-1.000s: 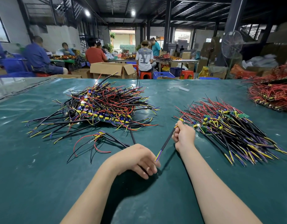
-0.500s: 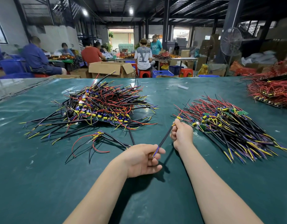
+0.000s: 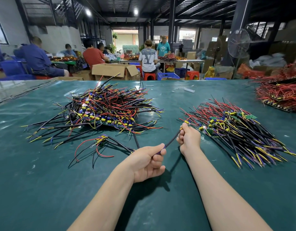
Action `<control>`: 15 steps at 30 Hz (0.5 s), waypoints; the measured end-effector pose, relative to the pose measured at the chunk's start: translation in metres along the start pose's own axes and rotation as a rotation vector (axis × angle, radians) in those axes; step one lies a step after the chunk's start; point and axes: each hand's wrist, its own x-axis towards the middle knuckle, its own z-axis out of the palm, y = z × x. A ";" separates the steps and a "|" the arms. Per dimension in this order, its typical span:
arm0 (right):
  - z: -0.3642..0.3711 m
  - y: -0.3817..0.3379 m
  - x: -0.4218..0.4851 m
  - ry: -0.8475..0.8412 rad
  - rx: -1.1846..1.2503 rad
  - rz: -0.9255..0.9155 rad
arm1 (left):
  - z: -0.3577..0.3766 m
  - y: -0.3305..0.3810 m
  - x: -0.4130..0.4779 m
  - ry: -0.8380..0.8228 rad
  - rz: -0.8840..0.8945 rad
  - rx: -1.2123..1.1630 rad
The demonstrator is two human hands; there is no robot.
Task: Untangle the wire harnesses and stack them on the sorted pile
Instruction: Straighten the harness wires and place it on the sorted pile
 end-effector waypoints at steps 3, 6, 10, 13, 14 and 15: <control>0.000 -0.001 -0.001 -0.007 0.044 0.003 | 0.001 0.000 0.001 0.050 0.059 0.012; 0.000 -0.002 -0.001 0.000 0.071 0.007 | 0.006 -0.002 0.003 0.062 0.133 -0.014; 0.000 -0.002 0.000 0.005 0.019 -0.014 | 0.007 0.001 0.003 0.099 0.230 0.028; 0.002 0.000 -0.002 -0.007 -0.039 -0.043 | 0.006 0.000 0.000 0.049 0.267 0.101; 0.003 0.001 -0.002 -0.010 -0.033 -0.046 | 0.007 0.000 0.000 0.017 0.265 0.109; 0.003 0.000 -0.003 -0.011 -0.012 -0.042 | 0.007 -0.001 0.000 -0.016 0.253 0.117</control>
